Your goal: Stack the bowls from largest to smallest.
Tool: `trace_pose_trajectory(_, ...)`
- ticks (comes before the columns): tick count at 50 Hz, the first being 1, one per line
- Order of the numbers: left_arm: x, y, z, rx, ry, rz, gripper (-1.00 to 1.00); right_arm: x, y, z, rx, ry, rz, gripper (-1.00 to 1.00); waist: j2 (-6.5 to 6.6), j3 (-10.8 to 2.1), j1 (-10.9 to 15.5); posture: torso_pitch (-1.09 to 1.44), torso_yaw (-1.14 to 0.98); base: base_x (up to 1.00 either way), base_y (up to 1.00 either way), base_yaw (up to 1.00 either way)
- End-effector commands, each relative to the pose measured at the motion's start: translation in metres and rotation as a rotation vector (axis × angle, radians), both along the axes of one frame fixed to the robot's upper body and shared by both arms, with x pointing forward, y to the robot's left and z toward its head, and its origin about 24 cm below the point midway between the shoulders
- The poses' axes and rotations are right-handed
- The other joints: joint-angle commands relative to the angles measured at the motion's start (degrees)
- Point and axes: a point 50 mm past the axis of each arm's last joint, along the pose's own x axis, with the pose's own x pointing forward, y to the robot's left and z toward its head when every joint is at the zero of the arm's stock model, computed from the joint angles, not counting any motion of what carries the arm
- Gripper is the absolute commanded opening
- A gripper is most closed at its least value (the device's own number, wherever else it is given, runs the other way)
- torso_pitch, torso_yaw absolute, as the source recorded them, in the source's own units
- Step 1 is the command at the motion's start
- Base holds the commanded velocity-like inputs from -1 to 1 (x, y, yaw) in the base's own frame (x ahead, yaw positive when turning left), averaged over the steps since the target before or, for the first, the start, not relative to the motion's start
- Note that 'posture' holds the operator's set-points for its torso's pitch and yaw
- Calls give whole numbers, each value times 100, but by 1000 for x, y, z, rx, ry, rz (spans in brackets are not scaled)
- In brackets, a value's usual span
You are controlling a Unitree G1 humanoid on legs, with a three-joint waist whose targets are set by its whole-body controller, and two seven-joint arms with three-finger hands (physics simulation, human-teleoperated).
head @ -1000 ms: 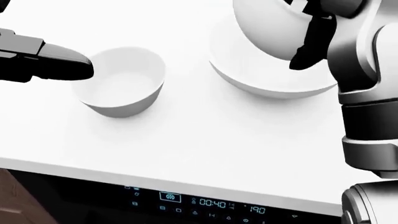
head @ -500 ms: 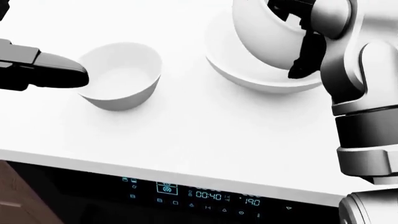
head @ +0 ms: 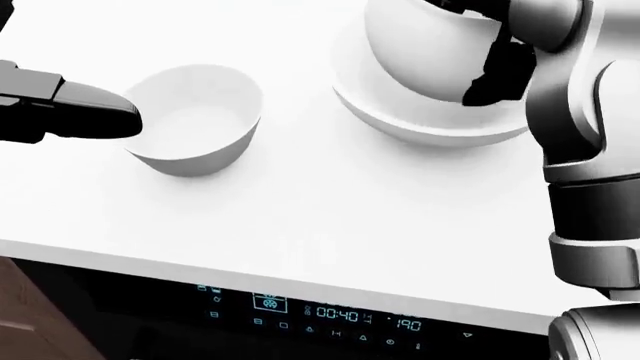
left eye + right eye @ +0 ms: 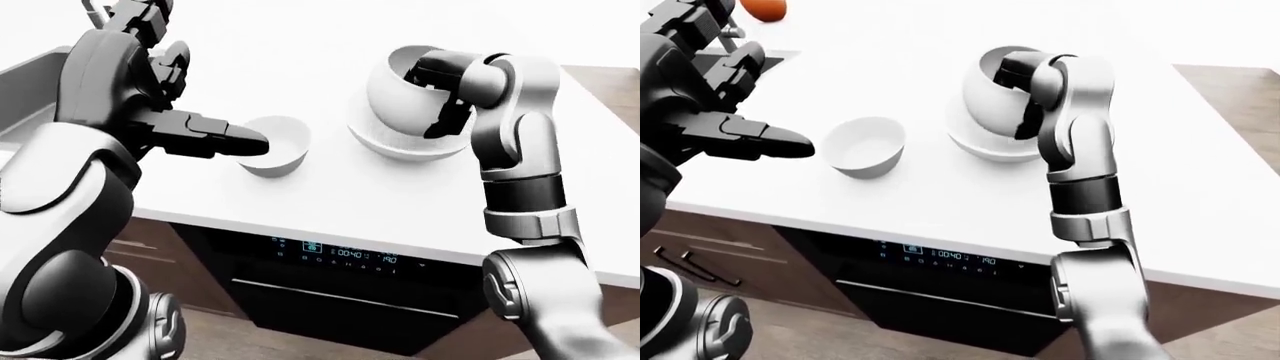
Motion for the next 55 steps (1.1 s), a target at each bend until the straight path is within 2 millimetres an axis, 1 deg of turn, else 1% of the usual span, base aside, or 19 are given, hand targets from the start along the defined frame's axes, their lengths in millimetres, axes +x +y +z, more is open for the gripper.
trace_pose_trajectory(1,-5,0,11,0,-75,6,100,-10,2,29,-5,-118,12,-20,-5,-191,-1,0,0,0,0,0)
trace_pose_trajectory(5,-5,0,12,0,-75,6,100,-15,2,31,-8,-114,18,-11,-6,-188,-6,0,0,0,0,0)
trace_pose_trajectory(10,-5,0,13,0,-77,7,100,-17,4,27,-9,-99,30,-6,-9,-188,-17,0,0,0,0,0)
trace_pose_trajectory(17,-6,1,13,0,-77,7,100,-16,4,22,-15,-89,36,-1,-6,-192,-22,0,0,0,0,0)
trace_pose_trajectory(18,-6,1,13,0,-78,7,100,-17,4,23,-15,-89,37,1,-5,-191,-23,0,0,0,0,0)
trace_pose_trajectory(20,-6,1,13,-1,-78,7,100,-19,4,24,-18,-89,39,18,-3,-189,-25,0,0,0,0,0)
trace_pose_trajectory(22,-6,1,13,-1,-78,7,100,-20,4,24,-20,-90,41,19,0,-182,-24,0,0,0,0,0)
trace_pose_trajectory(25,-6,1,14,-1,-79,8,100,-21,5,24,-24,-89,45,26,2,-177,-25,0,0,0,0,0)
trace_pose_trajectory(27,-6,1,14,-1,-79,9,100,-22,5,27,-27,-89,46,35,0,-174,-29,0,0,0,0,0)
trace_pose_trajectory(31,-6,2,14,-1,-80,11,100,-27,5,37,-35,-100,50,35,-3,-171,-32,0,0,0,0,0)
trace_pose_trajectory(35,-7,3,14,-1,-80,12,100,-43,8,66,-31,-149,73,33,3,-159,-35,0,0,0,0,0)
trace_pose_trajectory(37,-7,3,14,-1,-80,12,100,-48,11,73,-26,-167,84,33,11,-145,-38,0,0,0,0,0)
trace_pose_trajectory(41,-8,5,14,-5,-80,16,100,-62,22,90,-14,-215,129,33,21,-119,-48,0,0,0,0,0)
trace_pose_trajectory(45,-10,11,14,-16,-81,27,100,-75,40,98,-15,-254,181,30,38,-104,-66,0,0,0,0,0)
trace_pose_trajectory(50,-13,19,15,-28,-86,40,100,-88,66,98,-1,-281,263,28,80,-89,-91,0,0,0,0,0)
trace_pose_trajectory(55,-16,30,15,-54,-89,57,100,-99,94,86,13,-283,356,25,127,-78,-108,0,0,0,0,0)
